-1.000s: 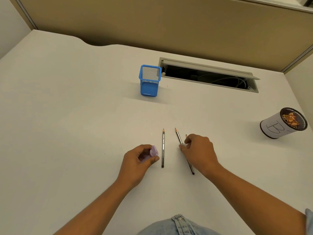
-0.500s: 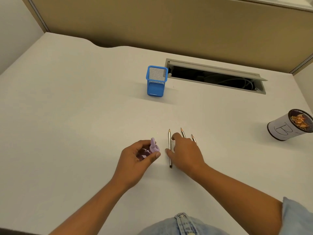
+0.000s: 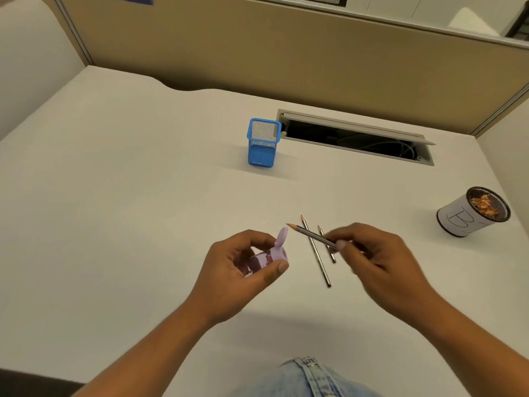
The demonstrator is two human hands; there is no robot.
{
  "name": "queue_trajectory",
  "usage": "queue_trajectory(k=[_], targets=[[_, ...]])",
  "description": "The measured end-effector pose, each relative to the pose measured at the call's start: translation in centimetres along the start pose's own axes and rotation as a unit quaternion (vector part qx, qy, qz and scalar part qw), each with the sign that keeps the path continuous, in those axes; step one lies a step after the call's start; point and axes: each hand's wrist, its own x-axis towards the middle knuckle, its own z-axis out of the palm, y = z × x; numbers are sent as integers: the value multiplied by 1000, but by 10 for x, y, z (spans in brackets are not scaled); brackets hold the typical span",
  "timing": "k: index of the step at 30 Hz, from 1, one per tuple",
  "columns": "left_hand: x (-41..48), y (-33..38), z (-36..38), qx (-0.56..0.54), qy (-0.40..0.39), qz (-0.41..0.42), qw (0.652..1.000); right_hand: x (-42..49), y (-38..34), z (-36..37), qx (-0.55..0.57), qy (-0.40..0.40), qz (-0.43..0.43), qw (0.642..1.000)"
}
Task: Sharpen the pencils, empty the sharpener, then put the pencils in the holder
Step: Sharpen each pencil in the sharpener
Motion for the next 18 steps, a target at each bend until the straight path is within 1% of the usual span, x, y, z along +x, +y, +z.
queue_trajectory(k=[5,8,12,15,18], targets=[[-1,13,-2,7,3,48,999,-27,-12,-36,-119,6,-71,990],[-2,18,-2,9,-13,70,997,-35,-12,-41,-159,16,-98,982],[-4,26,2,22,-43,84,995,-41,-17,-40,-176,26,-126,976],[-5,29,5,26,-65,86,994,-44,-19,-39,-194,19,-141,971],[-6,33,8,39,-93,91,991,-46,-21,-37,-189,0,-161,969]])
